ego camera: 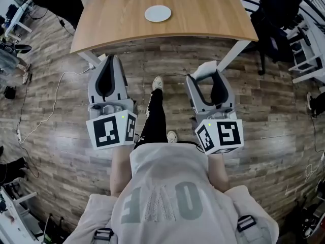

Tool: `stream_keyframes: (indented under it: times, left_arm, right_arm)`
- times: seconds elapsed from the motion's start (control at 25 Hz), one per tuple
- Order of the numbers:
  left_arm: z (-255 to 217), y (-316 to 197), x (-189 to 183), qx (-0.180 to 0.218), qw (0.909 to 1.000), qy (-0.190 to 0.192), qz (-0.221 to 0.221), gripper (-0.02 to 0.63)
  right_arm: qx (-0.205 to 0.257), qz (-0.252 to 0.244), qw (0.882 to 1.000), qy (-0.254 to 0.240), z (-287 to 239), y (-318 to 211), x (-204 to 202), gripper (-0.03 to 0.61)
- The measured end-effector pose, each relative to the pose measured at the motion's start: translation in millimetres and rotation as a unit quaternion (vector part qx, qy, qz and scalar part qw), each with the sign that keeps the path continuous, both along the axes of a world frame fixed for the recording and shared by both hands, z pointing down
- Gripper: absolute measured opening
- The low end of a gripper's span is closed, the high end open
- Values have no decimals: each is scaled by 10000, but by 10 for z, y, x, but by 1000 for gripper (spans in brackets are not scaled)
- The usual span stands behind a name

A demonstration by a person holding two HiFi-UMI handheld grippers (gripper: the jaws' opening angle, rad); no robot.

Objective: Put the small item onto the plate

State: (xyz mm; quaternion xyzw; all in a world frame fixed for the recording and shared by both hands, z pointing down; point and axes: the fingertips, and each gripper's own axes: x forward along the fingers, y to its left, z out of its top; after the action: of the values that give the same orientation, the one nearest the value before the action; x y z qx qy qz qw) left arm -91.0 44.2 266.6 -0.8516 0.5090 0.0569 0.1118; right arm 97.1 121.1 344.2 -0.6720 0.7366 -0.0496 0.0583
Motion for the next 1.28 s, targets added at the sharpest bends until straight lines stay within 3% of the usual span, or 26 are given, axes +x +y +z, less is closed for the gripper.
stream_keyframes:
  times: [0.2,0.48,0.8,1.28]
  left_arm:
    - [-95,-286,162,225,9997,-92,37,9]
    - [-32,-1020,208,122,9999,43,57,9]
    - [-49,-2216,303,-71,9998,191,60,9]
    - [-147,-3710,122,101,9998,188,62,8]
  right_arm:
    - [7,49,9999,101,5,-350,158,306]
    - [-35,-40,9997,258,-23,-1114,191,305]
    - [-133,-108,9981,590,-204,-2284,262,305]
    - [-33,-159,9962,860,-408,-3829,21,305]
